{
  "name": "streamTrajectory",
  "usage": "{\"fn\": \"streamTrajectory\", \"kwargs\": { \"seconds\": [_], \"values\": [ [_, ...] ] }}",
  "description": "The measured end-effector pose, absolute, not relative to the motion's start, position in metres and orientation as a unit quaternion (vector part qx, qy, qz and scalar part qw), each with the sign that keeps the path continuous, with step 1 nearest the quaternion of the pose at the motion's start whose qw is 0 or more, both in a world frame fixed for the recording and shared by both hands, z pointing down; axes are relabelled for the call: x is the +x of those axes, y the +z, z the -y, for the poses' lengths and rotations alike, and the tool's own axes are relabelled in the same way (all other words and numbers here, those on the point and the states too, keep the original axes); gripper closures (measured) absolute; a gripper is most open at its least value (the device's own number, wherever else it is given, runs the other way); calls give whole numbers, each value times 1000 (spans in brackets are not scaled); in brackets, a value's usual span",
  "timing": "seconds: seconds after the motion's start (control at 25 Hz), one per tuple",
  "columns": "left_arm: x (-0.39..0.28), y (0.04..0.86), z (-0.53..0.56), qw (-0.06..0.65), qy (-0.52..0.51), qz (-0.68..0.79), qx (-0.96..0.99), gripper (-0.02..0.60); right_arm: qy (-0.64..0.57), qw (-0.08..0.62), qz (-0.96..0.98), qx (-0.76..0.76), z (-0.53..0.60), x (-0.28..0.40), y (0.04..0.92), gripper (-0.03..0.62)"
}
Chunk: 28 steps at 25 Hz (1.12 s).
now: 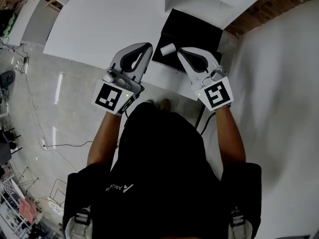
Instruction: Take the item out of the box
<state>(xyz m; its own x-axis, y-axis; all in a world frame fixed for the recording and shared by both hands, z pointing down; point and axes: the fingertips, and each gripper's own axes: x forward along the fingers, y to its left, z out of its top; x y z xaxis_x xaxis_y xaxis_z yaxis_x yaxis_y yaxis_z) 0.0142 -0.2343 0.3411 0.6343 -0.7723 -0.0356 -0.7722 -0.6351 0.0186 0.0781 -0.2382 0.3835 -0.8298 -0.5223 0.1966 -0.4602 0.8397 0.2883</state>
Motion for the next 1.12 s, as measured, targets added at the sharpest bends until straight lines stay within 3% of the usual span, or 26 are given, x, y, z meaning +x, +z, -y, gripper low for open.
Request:
{"fn": "streamTrajectory", "kwargs": {
  "seconds": [0.32, 0.6, 1.12],
  "values": [
    [7, 352, 252, 14, -17, 428, 904, 583, -169, 245, 936, 188, 255, 58, 426, 540],
    [-3, 362, 257, 28, -15, 424, 905, 583, -203, 380, 897, 97, 259, 40, 485, 453],
    [-24, 380, 258, 47, -18, 420, 906, 583, -267, 548, 792, -41, 274, 31, 582, 399]
  ]
}}
